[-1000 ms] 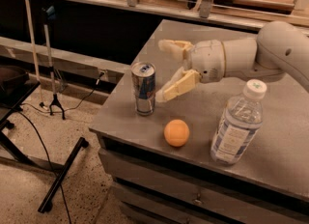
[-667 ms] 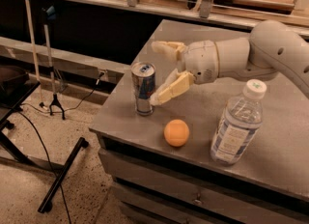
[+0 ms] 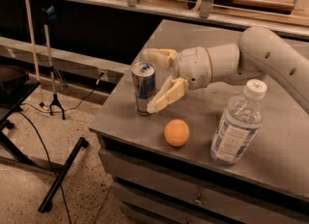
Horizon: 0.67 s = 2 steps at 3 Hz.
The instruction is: Knock redbull can over
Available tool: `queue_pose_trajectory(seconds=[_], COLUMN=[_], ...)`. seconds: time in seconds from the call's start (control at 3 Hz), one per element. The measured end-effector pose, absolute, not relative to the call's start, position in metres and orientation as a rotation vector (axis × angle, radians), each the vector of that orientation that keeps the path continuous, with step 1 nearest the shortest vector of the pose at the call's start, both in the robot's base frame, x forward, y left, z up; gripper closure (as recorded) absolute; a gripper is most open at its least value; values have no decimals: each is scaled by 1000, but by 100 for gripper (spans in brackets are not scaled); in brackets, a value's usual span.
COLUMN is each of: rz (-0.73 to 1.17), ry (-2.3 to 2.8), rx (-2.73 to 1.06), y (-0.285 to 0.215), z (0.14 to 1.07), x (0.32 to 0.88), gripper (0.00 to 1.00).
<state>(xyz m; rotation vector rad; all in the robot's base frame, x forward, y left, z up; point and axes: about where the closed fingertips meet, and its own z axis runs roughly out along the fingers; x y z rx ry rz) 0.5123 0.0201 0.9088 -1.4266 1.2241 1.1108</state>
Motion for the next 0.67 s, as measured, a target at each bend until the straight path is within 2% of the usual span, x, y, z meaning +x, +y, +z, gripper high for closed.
queue_pose_trajectory(seconds=[0.33,0.67], rz=[1111,1114], ry=[1224,1221], rx=[-1427,-1430], y=[20,22], z=[909,909], x=[512,511], gripper=[0,16])
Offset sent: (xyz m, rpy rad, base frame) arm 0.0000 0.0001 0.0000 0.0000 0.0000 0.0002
